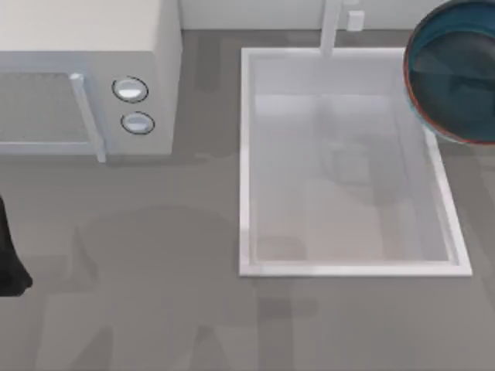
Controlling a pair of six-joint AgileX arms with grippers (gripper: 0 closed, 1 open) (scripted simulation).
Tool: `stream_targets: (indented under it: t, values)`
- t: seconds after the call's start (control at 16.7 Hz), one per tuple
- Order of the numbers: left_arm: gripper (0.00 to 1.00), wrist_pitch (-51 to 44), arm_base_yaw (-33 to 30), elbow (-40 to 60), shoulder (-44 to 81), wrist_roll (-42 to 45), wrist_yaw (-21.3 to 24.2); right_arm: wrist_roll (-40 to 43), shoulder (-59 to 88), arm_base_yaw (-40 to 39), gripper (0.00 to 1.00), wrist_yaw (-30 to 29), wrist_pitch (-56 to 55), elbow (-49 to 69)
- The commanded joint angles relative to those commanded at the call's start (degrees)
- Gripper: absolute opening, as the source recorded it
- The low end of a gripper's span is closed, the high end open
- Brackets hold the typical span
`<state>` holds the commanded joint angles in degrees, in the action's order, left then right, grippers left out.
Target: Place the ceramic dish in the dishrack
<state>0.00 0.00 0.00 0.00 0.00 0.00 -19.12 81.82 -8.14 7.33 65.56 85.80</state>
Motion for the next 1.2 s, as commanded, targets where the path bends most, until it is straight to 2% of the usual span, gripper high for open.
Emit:
stream_targets:
  t: [0.48, 0.72, 0.9, 1.2]
  values:
    - [1.00, 0.0, 0.0, 0.0, 0.0, 0.0, 0.0, 12.1, -15.8, 29.8, 0.00, 18.5, -40.3, -13.3]
    - [1.00, 0.0, 0.0, 0.0, 0.0, 0.0, 0.0, 16.8, -22.8, 40.9, 0.00, 25.7, -53.5, -18.4]
    - [1.00, 0.0, 0.0, 0.0, 0.0, 0.0, 0.0, 18.2, -25.1, 44.4, 0.00, 27.9, -57.1, -20.1]
    - [1.00, 0.0, 0.0, 0.0, 0.0, 0.0, 0.0, 18.1, -24.8, 44.2, 0.00, 27.8, -57.1, -19.9]
